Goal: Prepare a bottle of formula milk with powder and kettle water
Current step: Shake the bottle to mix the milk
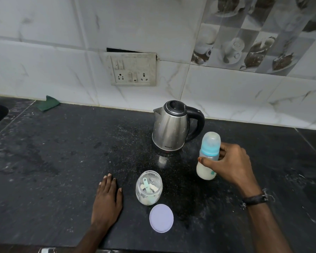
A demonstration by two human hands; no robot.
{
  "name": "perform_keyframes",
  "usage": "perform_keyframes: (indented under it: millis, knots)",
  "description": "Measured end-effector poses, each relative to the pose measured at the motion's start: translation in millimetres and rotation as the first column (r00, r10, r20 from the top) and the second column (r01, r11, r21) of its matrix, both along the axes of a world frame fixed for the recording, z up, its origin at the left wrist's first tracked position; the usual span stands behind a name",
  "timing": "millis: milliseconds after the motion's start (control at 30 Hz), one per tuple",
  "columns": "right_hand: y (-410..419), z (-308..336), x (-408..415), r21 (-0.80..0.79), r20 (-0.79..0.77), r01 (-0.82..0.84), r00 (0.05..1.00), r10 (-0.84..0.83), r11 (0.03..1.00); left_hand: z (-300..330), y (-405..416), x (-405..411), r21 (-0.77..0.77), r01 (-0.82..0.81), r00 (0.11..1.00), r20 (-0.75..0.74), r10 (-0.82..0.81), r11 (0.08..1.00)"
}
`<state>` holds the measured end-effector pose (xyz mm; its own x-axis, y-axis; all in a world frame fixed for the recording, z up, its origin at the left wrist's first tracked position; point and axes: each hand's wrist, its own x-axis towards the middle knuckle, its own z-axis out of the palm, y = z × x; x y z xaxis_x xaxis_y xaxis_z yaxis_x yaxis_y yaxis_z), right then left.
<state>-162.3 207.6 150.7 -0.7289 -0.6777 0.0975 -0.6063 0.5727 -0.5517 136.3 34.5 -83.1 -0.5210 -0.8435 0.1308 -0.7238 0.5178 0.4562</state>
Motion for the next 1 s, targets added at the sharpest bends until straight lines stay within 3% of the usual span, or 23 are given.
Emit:
perform_keyframes:
  millis: [100,200,300,400,467,533,633,733,833,933,1000]
  knots:
    - [-1.9,0.7,0.2,-0.058,0.037,-0.005,0.999,0.007,0.998,1.1,0.1,-0.6,-0.005,0.005,1.000,0.009,-0.005,1.000]
    - [-3.2,0.5,0.5,0.035,-0.035,-0.004,0.999,0.005,0.999,0.3,0.4,0.2,-0.002,0.000,1.000,0.007,0.000,1.000]
    - [-3.3,1.1,1.8,-0.074,0.108,-0.037,0.993,0.044,0.997,0.5,0.6,-0.9,-0.008,0.002,1.000,-0.002,-0.002,1.000]
    - [-2.6,-1.0,-0.5,0.046,-0.064,-0.010,0.998,0.013,0.999,-1.1,0.7,0.2,0.004,0.000,1.000,0.004,0.000,1.000]
    - [-0.5,-3.7,-2.3,0.053,0.026,-0.027,0.999,0.026,0.998,-1.1,0.4,0.6,-0.002,-0.003,1.000,-0.002,0.003,1.000]
    - [0.9,-4.1,-1.5,-0.070,0.154,-0.026,0.987,0.037,0.997,0.7,0.2,-0.8,-0.005,0.001,1.000,-0.003,-0.002,1.000]
    - [-0.7,-3.0,-1.7,-0.160,0.184,-0.032,0.981,0.061,0.987,-0.5,0.3,-0.8,-0.002,0.002,1.000,0.006,-0.002,1.000]
    - [-0.1,-0.6,-1.2,-0.066,0.165,-0.056,0.984,0.067,0.996,-1.0,0.1,0.1,-0.004,0.001,1.000,0.001,-0.001,1.000]
    - [1.1,0.2,-2.0,-0.023,0.032,-0.010,0.999,0.011,1.000,0.1,0.1,-0.7,0.001,0.001,1.000,-0.002,-0.001,1.000]
    - [0.4,3.2,-1.1,-0.040,0.161,-0.058,0.985,0.064,0.998,-0.6,0.0,-0.8,0.005,0.000,1.000,-0.003,0.000,1.000]
    - [1.3,3.3,-0.8,-0.031,0.136,-0.031,0.990,0.035,0.999,0.2,-0.4,-1.0,0.002,0.001,1.000,-0.009,-0.001,1.000]
